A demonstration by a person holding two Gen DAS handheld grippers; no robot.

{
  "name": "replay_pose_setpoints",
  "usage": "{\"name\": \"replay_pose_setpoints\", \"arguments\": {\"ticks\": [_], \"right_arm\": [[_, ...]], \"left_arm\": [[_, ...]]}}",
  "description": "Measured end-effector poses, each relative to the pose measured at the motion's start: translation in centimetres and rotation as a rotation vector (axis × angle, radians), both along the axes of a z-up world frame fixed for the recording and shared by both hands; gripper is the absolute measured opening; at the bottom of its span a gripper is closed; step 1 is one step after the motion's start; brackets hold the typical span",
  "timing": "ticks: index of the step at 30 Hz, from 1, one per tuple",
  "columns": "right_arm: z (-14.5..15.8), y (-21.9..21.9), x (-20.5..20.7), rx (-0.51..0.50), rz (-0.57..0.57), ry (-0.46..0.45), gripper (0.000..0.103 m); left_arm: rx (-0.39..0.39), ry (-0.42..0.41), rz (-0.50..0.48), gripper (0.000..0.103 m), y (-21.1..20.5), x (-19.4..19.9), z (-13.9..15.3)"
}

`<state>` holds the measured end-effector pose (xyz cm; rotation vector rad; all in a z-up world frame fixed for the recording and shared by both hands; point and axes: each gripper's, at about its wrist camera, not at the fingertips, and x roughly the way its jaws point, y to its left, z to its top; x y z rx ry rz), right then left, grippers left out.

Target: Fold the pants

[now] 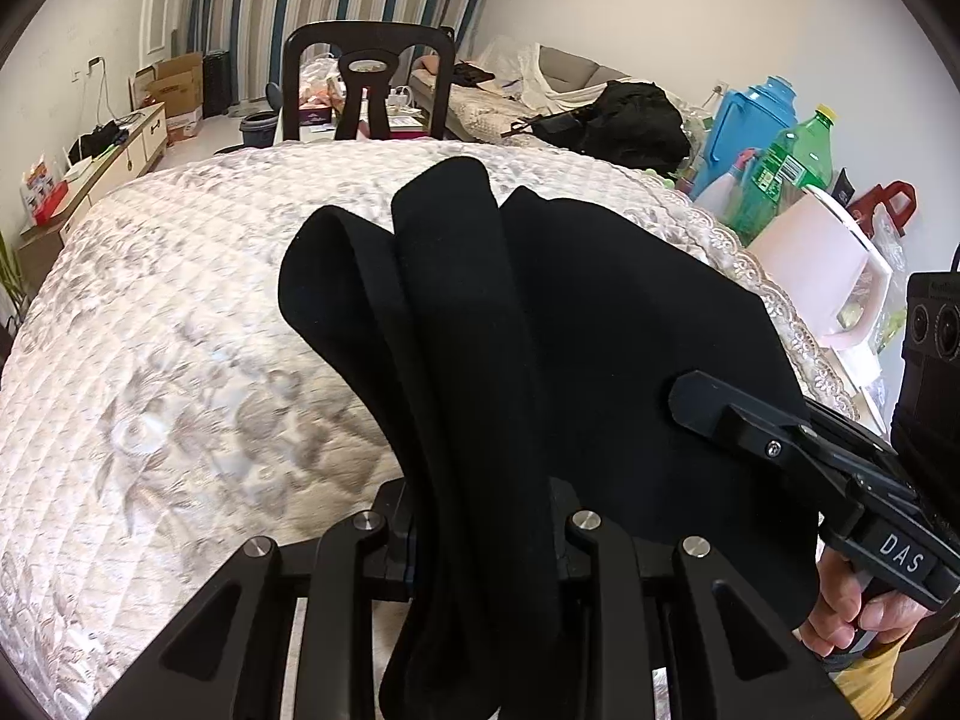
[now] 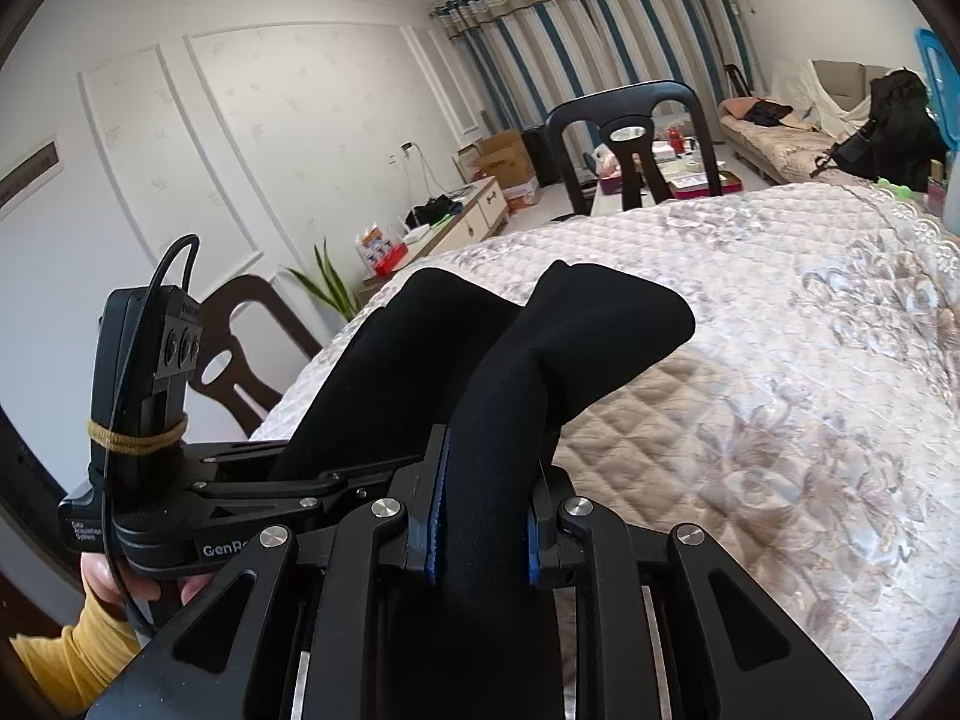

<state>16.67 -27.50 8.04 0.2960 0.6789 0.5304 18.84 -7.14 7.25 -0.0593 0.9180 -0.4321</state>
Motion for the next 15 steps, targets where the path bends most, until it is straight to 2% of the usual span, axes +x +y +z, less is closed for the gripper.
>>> {"name": "replay_pose_setpoints", "arguments": {"ticks": [4, 11, 15], "right_arm": [[-0.4, -0.9, 0.0, -0.008, -0.009, 0.014, 0.020], [-2.0, -1.7, 0.9, -0.019, -0.010, 0.069, 0.020], [-2.7, -2.7, 1.6, -0.021, -0.022, 0.092, 0.020]], "left_arm": [[0.021, 0.006, -0.011, 0.028, -1.2, 0.2, -0.5], [0.050, 0.066, -0.003, 0.029, -2.0, 0.9, -2.3], [0.074, 0.060, -0.001, 0.030, -2.1, 0.9, -2.6]]}}
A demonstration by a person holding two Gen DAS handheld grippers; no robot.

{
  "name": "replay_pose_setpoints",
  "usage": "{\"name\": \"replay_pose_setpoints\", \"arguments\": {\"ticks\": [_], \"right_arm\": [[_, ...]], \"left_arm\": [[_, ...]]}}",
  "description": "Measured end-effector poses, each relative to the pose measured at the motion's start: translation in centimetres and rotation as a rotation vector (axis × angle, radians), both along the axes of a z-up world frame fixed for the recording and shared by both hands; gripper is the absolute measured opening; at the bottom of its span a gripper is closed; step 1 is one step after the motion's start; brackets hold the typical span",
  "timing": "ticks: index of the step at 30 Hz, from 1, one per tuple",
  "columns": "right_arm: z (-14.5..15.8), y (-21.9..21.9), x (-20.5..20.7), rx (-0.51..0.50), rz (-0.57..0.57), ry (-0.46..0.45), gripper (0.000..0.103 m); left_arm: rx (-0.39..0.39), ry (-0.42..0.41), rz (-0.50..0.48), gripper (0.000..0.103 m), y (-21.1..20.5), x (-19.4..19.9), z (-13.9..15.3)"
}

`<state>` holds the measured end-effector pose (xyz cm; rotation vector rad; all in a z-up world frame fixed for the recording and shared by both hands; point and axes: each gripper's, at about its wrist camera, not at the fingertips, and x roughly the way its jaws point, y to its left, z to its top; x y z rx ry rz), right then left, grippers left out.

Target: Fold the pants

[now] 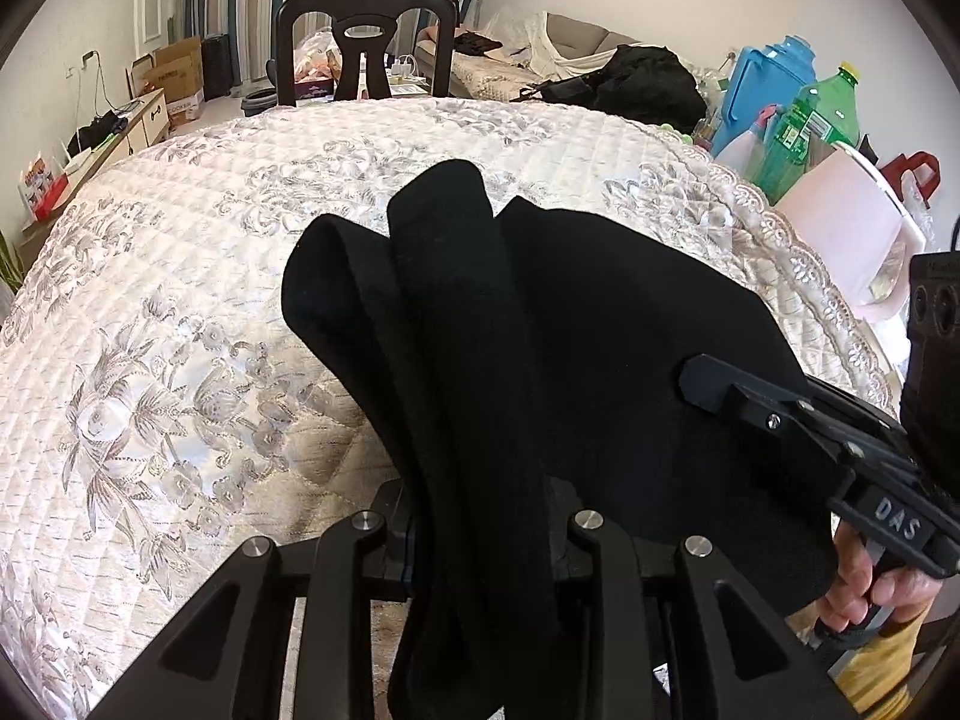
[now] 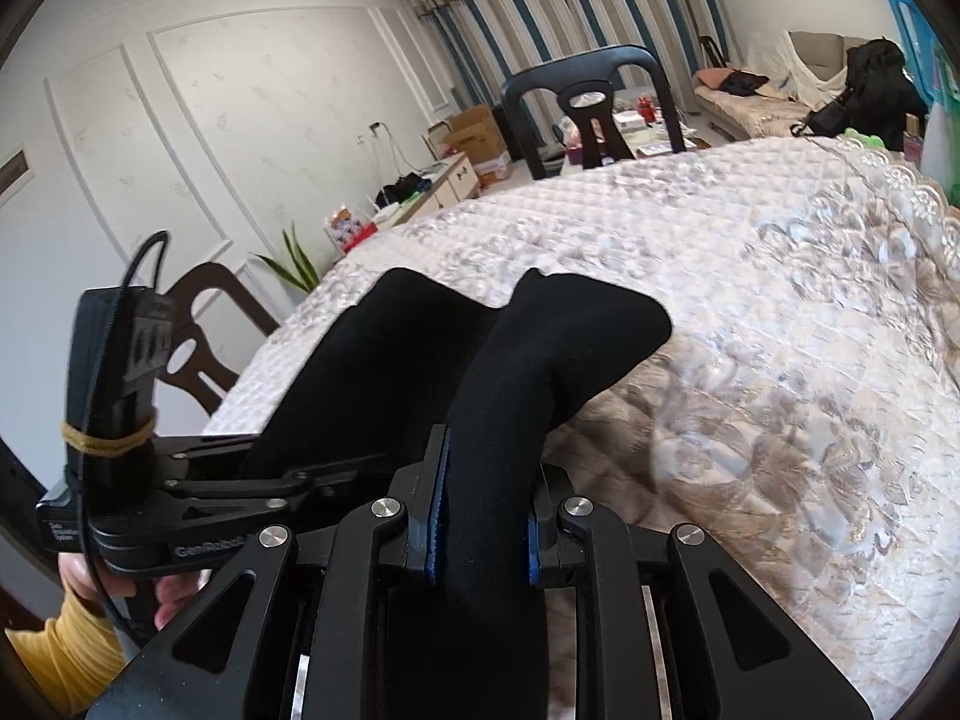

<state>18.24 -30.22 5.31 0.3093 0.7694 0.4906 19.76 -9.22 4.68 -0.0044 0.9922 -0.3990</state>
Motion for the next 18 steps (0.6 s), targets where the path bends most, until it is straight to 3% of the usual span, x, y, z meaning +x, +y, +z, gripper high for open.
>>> {"name": "replay_pose_setpoints", "arguments": {"ticks": [7, 12, 18], "right_arm": [[-0.7, -0.7, 0.3, -0.008, -0.005, 0.036, 0.020], [-0.9, -0.7, 0.7, -0.025, -0.011, 0.055, 0.022], [-1.1, -0.7, 0.7, -0.064, -0.027, 0.069, 0.028]], "left_arm": [[0.021, -0.005, -0.004, 0.039, 0.4, 0.1, -0.7], [0.058, -0.035, -0.001, 0.055, 0.5, 0.0, -1.0], [0.041, -0.030, 0.016, 0.066, 1.0, 0.3, -1.3]]}}
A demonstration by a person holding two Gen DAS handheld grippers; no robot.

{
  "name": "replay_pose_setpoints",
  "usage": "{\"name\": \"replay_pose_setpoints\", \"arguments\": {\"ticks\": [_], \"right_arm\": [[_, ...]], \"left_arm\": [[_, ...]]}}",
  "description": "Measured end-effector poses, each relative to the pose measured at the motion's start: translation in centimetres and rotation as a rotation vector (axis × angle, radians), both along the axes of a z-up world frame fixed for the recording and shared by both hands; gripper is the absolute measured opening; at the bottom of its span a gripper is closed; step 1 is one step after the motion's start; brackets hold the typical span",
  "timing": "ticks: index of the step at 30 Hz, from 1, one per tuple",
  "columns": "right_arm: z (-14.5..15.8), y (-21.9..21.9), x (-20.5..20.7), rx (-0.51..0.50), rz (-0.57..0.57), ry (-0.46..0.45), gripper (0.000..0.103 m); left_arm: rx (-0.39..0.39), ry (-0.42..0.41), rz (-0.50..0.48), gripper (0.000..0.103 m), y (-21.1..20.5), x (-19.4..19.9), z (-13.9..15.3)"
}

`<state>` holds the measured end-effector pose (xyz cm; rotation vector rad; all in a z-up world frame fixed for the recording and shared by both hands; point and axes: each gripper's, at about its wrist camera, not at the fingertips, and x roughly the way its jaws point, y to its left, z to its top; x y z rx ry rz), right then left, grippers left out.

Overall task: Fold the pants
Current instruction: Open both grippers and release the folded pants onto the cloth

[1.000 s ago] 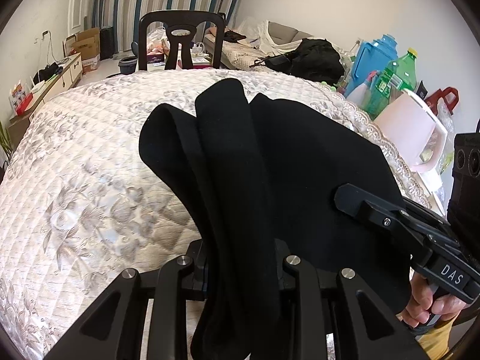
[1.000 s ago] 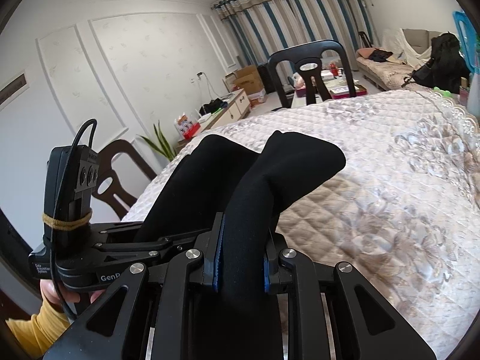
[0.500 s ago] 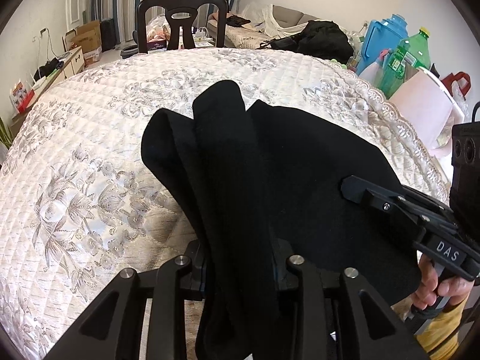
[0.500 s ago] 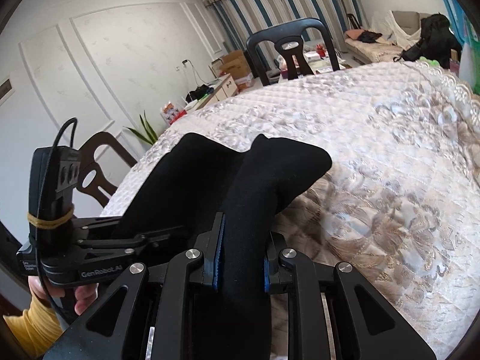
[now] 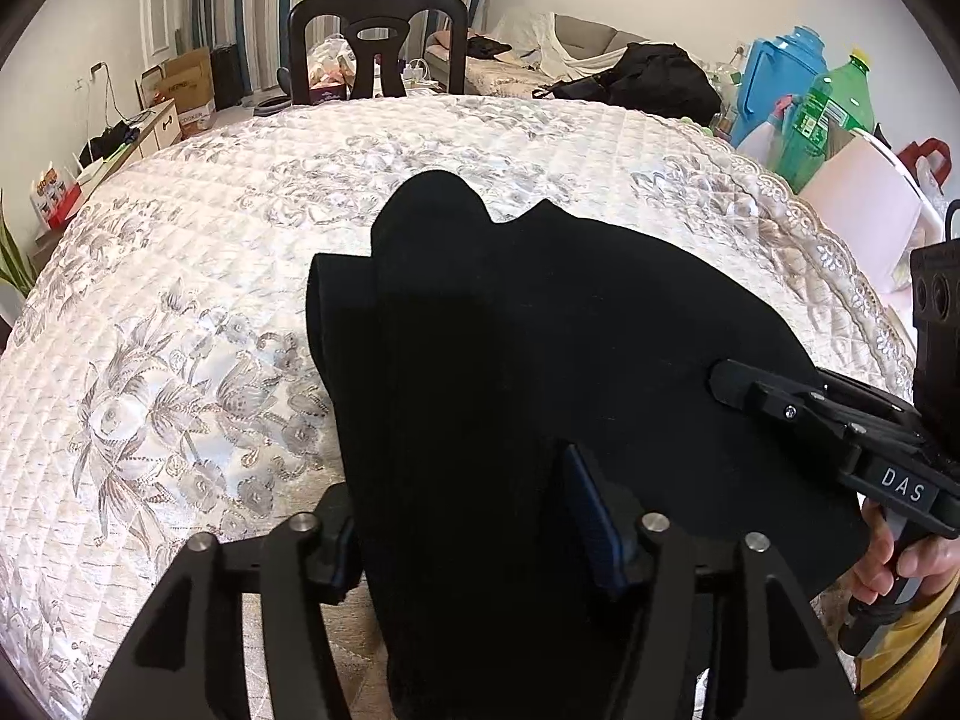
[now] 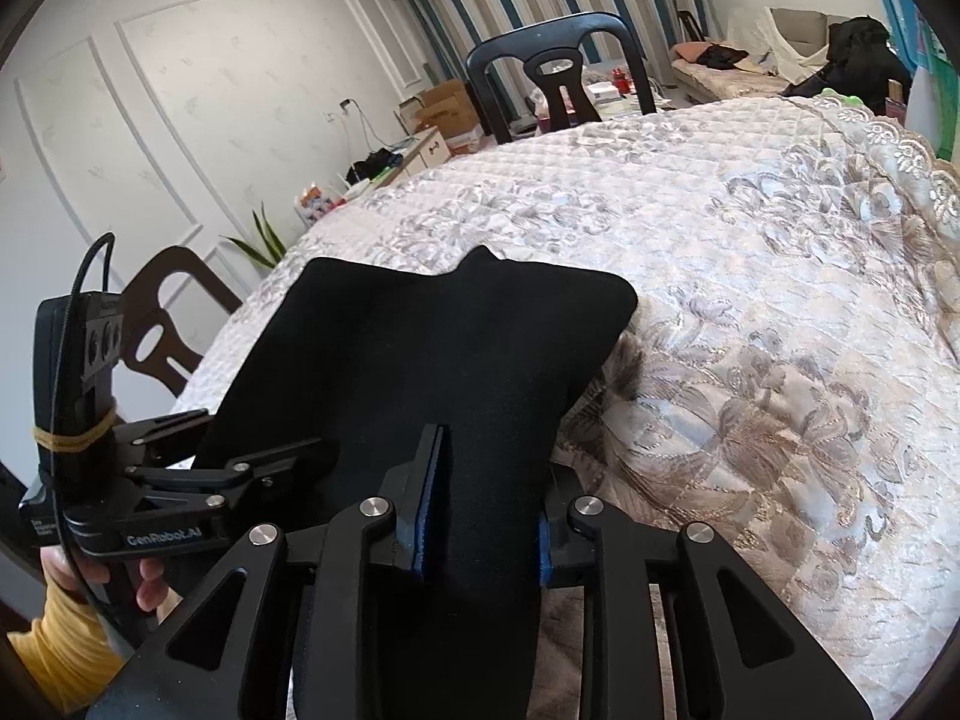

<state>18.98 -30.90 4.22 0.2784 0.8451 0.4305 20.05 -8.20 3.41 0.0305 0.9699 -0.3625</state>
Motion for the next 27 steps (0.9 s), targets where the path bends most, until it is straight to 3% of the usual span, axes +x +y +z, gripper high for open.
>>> {"name": "replay_pose_setpoints", "arguments": {"ticks": [8, 14, 27], "right_arm": [[-0.2, 0.4, -0.1, -0.093, -0.031, 0.003, 0.041], [1.3, 0.1, -1.6, -0.170, -0.089, -0.066, 0.052], [3.3, 0.9, -7.2, -0.138, -0.086, -0.141, 0.052]], "left_arm": [[-0.012, -0.006, 0.034, 0.076, 1.3, -0.3, 0.0], [-0.004, -0.053, 0.090, 0.076, 2.5, -2.1, 1.2], [-0.008, -0.095, 0.106, 0.076, 2.2, -8.5, 2.0]]}}
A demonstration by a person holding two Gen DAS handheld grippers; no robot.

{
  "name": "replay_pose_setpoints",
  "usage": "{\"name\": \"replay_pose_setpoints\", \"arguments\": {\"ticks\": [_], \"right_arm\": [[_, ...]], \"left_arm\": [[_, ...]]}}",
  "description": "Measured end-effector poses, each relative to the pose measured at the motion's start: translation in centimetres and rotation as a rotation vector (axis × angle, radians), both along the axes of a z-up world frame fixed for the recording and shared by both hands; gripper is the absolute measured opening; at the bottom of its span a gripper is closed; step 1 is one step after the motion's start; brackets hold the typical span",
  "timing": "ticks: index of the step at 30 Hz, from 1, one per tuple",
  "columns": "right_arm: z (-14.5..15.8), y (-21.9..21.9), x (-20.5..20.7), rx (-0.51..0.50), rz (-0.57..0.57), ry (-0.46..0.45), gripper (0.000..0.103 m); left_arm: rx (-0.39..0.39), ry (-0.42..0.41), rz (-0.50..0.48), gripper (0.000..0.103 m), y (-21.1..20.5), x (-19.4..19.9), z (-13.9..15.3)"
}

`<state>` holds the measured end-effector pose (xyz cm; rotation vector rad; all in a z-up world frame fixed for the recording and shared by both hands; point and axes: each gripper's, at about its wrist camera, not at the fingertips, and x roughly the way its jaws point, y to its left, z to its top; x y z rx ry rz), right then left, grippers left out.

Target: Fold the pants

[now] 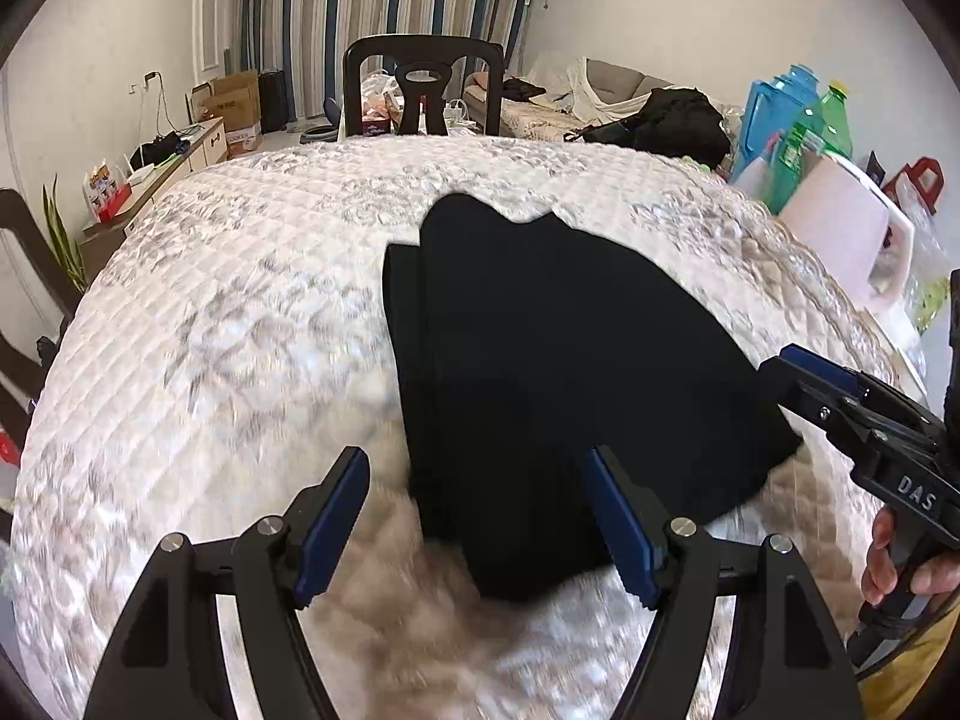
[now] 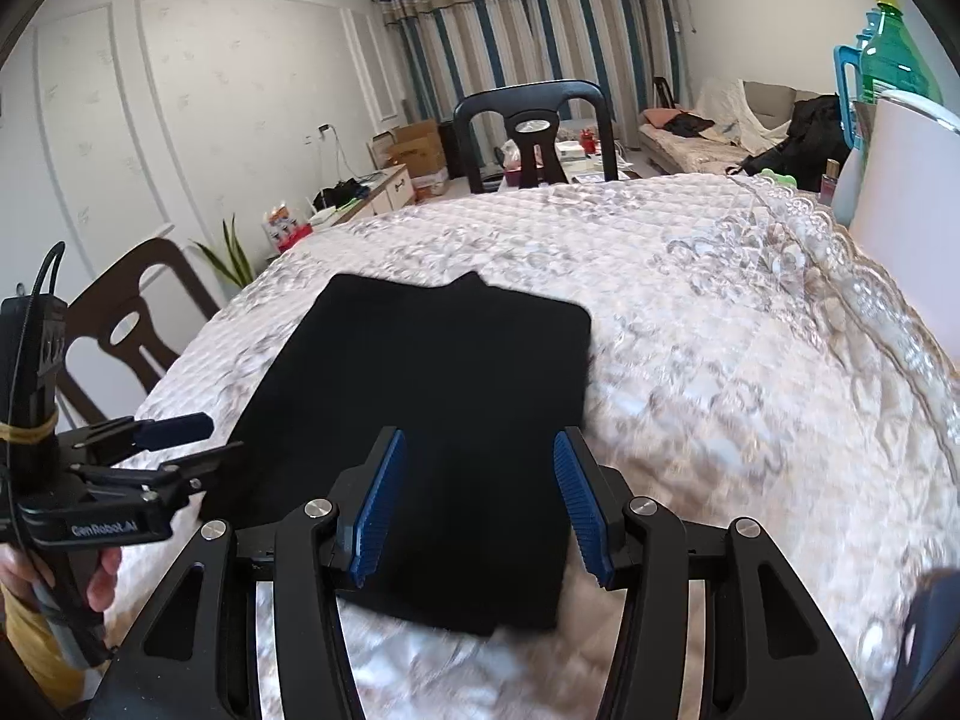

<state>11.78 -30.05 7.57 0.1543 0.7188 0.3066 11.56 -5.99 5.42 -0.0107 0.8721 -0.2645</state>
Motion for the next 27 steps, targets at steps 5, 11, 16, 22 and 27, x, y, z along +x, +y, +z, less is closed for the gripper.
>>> {"name": "replay_pose_setpoints", "arguments": {"ticks": [5, 11, 16, 22, 27], "right_arm": [[-0.5, 1.0, -2.9, -0.025, 0.042, 0.007, 0.053], [-1.8, 1.9, -5.5, -0.069, 0.071, 0.033, 0.062], [-3.1, 2.0, -5.7, -0.112, 0.030, 0.075, 0.062], [-4.3, 2.3, -5.6, -0.191, -0.004, 0.099, 0.062], [-5.2, 2.2, -5.2, -0.214, -0.023, 0.121, 0.062]], "left_arm": [[0.001, -0.011, 0.017, 0.076, -0.2, -3.1, -0.5], [0.069, -0.043, 0.027, 0.076, -1.1, -5.6, -1.5], [0.112, -0.013, 0.015, 0.076, -2.0, -6.3, -3.1], [0.135, -0.016, 0.034, 0.076, -2.1, -6.4, -4.0], [0.126, -0.020, 0.036, 0.080, -2.1, -6.4, -4.1]]}}
